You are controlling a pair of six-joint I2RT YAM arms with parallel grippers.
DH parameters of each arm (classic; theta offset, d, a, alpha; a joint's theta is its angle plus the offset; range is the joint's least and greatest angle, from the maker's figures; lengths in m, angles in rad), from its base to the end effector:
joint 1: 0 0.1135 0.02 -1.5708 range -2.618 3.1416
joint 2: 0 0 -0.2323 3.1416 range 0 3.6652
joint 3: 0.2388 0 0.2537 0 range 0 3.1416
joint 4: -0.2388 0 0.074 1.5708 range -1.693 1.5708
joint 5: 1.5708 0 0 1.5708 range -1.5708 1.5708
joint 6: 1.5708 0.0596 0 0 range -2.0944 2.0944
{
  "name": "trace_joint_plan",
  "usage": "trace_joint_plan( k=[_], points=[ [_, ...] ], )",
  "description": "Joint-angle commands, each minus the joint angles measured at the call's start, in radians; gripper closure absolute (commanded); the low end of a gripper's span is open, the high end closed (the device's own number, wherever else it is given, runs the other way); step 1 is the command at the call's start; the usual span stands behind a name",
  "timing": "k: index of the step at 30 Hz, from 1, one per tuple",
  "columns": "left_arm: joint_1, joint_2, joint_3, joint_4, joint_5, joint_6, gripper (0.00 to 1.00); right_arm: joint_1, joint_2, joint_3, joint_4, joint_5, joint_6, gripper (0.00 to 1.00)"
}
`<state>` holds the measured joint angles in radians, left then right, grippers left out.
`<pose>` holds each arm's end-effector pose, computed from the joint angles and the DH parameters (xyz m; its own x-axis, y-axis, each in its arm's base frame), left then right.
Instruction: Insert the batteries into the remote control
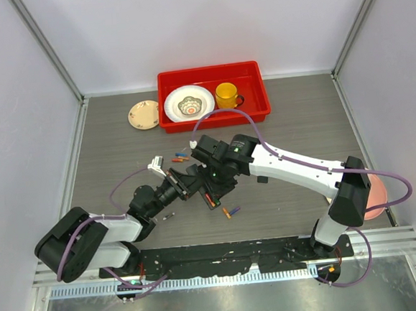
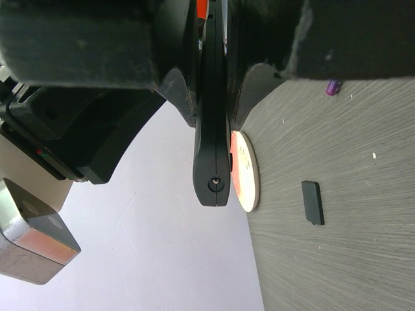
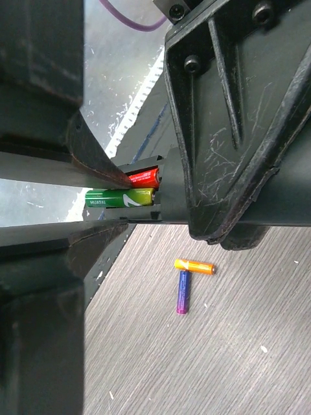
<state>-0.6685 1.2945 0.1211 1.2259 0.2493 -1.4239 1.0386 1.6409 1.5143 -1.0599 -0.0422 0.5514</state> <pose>0.1784 -0.1596 0.1398 -0.7794 -0.6060 -0.1590 0.1570 0.0568 -0.9860 0.1696 0.2929 0.2498 -0.8559 -0.4220 -0.2989 -0.4937 0.8387 0.2297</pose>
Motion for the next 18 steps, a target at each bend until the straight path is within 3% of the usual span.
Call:
trace_joint_plan(
  k=[1, 18],
  points=[
    [-0.014, 0.002, 0.022, 0.248, 0.059, -0.032, 1.00, -0.015, -0.036, 0.003, -0.012, 0.077, -0.013, 0.69],
    [-0.014, 0.034, 0.031, 0.256, 0.062, -0.024, 1.00, -0.008, -0.055, 0.030, -0.008, 0.019, -0.001, 0.61]
  ],
)
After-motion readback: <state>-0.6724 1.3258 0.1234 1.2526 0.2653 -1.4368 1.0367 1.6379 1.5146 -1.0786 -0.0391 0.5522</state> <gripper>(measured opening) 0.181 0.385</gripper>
